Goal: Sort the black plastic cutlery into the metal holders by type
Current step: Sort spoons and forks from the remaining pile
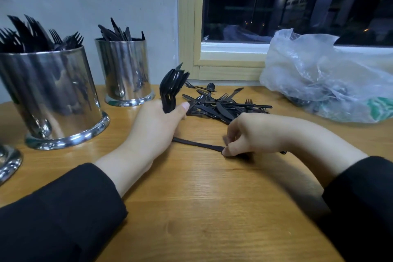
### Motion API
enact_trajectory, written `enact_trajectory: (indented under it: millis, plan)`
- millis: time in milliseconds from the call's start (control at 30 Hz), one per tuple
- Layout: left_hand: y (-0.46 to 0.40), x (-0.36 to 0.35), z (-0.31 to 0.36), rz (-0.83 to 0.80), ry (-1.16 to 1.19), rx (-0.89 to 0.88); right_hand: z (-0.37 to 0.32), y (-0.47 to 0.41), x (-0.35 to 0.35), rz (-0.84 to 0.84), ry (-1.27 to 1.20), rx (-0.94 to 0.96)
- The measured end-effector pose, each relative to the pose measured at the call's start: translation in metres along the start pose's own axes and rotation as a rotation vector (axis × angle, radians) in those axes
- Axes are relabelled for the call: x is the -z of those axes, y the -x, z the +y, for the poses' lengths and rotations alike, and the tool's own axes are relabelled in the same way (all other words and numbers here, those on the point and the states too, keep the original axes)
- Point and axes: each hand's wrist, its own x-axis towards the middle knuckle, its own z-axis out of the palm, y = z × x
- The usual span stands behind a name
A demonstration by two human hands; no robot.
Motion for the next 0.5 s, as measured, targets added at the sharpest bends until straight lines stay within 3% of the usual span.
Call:
enact_trajectory:
  millis: [200,333,400,500]
  plan:
    - [-0.006,0.005,0.001,-0.099,-0.337,-0.084,-0.002,-0.003,-0.004,0.168,0.105,0.076]
    - [-0.005,0.006,-0.001,-0.226,-0.423,-0.068,0.008,-0.005,0.001,0.381,-0.036,0.189]
    - [-0.005,0.006,0.001,-0.171,-0.372,-0.093,0.013,-0.001,0.008,0.426,-0.106,0.215]
    - [-0.006,0.009,0.010,0.052,-0.190,-0.125,0.018,0.004,0.013,0.379,-0.172,0.237]
